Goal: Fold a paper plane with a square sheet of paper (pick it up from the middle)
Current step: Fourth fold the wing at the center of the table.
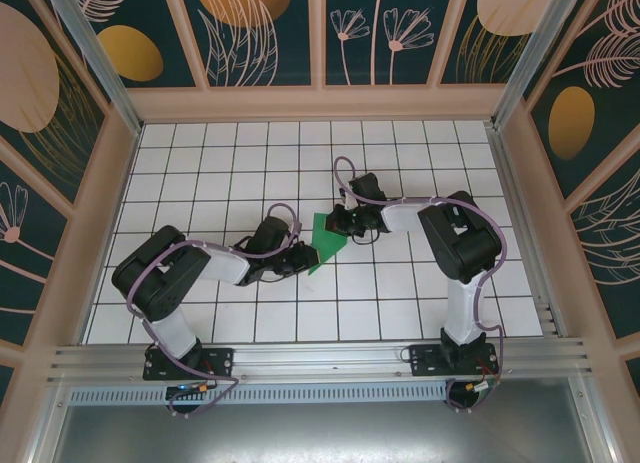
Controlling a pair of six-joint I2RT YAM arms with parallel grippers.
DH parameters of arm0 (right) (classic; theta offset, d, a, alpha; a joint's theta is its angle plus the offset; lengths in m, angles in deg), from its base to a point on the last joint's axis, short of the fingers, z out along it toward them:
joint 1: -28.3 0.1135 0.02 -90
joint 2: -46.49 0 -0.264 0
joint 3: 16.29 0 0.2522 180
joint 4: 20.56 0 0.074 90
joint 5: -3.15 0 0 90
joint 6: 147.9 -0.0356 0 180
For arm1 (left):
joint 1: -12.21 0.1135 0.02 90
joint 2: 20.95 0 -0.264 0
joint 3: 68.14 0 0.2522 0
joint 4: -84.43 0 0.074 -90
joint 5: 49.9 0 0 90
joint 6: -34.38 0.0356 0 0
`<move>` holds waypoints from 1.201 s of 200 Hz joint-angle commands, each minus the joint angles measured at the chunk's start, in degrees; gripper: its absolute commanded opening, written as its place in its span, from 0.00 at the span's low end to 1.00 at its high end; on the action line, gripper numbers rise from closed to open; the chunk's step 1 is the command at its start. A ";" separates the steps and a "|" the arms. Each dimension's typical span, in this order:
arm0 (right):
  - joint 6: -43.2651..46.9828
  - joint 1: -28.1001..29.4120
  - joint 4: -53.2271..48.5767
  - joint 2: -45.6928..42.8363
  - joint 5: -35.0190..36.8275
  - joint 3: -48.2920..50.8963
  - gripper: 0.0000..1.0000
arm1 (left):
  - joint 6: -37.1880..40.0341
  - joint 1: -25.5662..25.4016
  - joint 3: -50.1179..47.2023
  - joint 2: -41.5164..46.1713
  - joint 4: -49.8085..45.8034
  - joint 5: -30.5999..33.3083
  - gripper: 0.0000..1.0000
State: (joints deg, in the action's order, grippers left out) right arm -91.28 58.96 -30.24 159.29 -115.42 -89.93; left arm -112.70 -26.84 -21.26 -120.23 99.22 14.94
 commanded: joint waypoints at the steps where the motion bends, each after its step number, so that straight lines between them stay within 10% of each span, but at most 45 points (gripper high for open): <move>1: 0.95 0.37 -5.27 4.96 6.12 1.45 0.01 | -1.02 -1.11 -1.89 -1.11 -2.43 -0.57 0.15; 103: 2.55 3.04 -1.22 -8.05 0.45 1.61 0.01 | 2.88 -1.33 -1.10 -3.46 -5.61 3.80 0.02; 240: 2.05 5.37 0.27 -0.38 -0.28 4.99 0.01 | 2.42 -1.35 1.41 1.55 -3.39 2.97 0.09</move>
State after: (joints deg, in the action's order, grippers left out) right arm -89.93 63.94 -29.54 156.71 -115.95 -86.69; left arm -110.74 -27.86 -20.19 -120.63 98.04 17.03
